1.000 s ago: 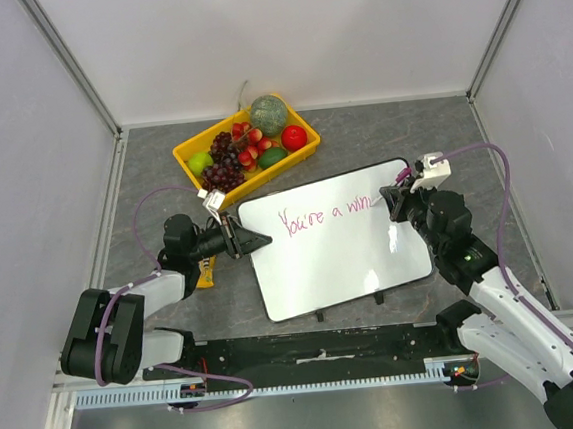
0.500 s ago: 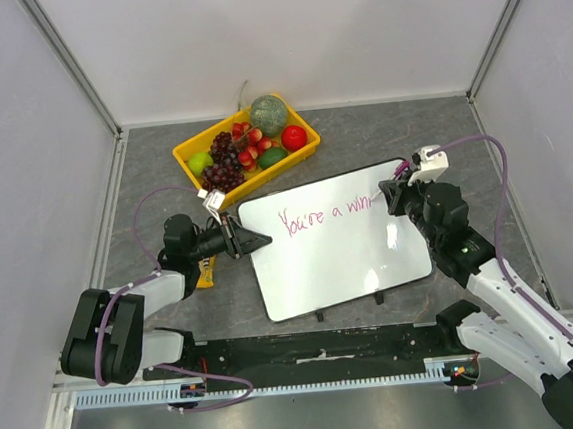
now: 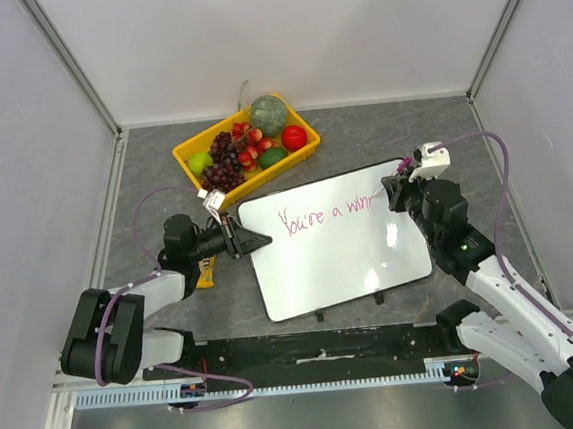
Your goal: Write a sentence on the whiteboard
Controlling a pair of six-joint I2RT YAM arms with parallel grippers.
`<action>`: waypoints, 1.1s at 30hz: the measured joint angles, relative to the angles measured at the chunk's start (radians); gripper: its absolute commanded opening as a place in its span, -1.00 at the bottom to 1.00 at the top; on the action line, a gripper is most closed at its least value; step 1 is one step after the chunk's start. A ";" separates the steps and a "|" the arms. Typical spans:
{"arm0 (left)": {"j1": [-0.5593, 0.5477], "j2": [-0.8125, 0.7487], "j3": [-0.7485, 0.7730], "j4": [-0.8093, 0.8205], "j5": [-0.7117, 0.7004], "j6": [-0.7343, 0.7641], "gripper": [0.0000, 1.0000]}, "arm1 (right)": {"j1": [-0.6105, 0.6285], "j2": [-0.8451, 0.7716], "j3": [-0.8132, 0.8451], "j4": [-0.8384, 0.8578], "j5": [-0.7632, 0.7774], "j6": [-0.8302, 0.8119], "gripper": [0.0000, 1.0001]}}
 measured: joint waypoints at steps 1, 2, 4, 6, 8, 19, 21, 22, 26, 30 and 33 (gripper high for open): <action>0.000 0.000 0.000 0.000 0.000 0.000 -0.96 | 0.000 0.000 0.000 0.000 0.004 0.000 -1.00; 0.000 0.000 0.000 0.000 0.000 0.000 -0.96 | 0.000 0.000 0.000 0.000 0.006 0.000 -1.00; 0.000 0.000 0.000 0.000 0.000 0.000 -0.96 | 0.000 -0.001 0.000 0.000 0.009 0.000 -1.00; 0.000 0.000 0.000 0.000 0.000 0.000 -0.96 | 0.000 -0.003 0.000 0.000 0.013 0.000 -1.00; 0.000 0.000 0.000 0.000 0.000 0.000 -0.96 | 0.000 -0.006 0.000 -0.002 0.013 0.000 -1.00; 0.000 0.000 0.000 0.000 0.000 0.000 -0.96 | -0.001 -0.056 -0.041 -0.022 0.002 0.001 -1.00; 0.000 0.000 0.000 0.000 0.000 0.000 -0.96 | -0.001 -0.073 -0.052 -0.031 -0.004 0.001 -1.00; 0.000 0.000 0.000 0.000 0.000 0.000 -0.96 | -0.001 -0.077 -0.055 -0.032 -0.006 0.001 -1.00; 0.000 0.000 0.000 0.000 0.000 0.000 -0.96 | -0.001 -0.092 -0.064 -0.040 -0.010 0.004 -1.00; 0.000 0.000 0.000 0.000 0.001 0.000 -0.96 | -0.001 -0.097 -0.064 -0.050 -0.010 0.006 -1.00; 0.000 0.000 0.000 0.001 0.002 0.001 -0.96 | -0.001 -0.097 -0.050 -0.065 -0.011 0.007 -1.00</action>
